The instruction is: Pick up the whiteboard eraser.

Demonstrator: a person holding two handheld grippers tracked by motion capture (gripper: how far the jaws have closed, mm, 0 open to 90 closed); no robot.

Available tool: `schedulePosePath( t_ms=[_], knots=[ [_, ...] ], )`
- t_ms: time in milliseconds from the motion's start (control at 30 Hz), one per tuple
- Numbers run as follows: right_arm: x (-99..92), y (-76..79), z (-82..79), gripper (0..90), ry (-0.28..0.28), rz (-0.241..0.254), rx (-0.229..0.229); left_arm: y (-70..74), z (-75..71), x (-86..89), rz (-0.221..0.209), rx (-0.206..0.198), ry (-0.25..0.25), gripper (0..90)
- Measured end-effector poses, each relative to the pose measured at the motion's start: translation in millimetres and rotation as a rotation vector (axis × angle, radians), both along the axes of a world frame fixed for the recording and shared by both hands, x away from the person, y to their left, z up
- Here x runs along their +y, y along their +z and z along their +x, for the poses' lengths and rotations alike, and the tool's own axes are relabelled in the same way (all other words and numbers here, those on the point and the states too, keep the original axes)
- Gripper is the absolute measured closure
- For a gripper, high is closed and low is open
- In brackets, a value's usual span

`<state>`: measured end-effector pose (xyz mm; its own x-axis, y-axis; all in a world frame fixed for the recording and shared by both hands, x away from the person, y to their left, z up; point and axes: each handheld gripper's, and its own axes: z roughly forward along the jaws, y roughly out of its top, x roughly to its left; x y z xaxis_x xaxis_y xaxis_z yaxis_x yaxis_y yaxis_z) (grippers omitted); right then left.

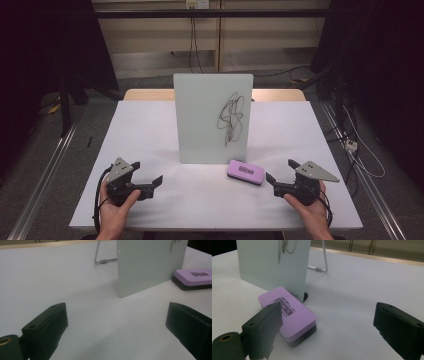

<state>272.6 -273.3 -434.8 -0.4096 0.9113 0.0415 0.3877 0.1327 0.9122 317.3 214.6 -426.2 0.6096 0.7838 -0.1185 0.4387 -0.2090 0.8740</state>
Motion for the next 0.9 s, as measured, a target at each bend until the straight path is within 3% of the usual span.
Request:
schedulePosePath(
  t_ms=[233,500,900],
  knots=[
    [-0.6,-0.4,0.8,7.7,0.010,-0.002,0.015,-0.5,1.0,-0.7,0.010,0.011,-0.004,4.2],
    [0.0,-0.6,2.3,7.4,0.073,-0.004,0.045,-1.8,2.8,1.9,0.005,0.023,0.011,4.2],
    [18.7,0.8,7.8,7.7,0.160,-0.015,0.097,-2.5,2.9,0.0,0.008,0.029,-0.009,4.2]
  ],
)
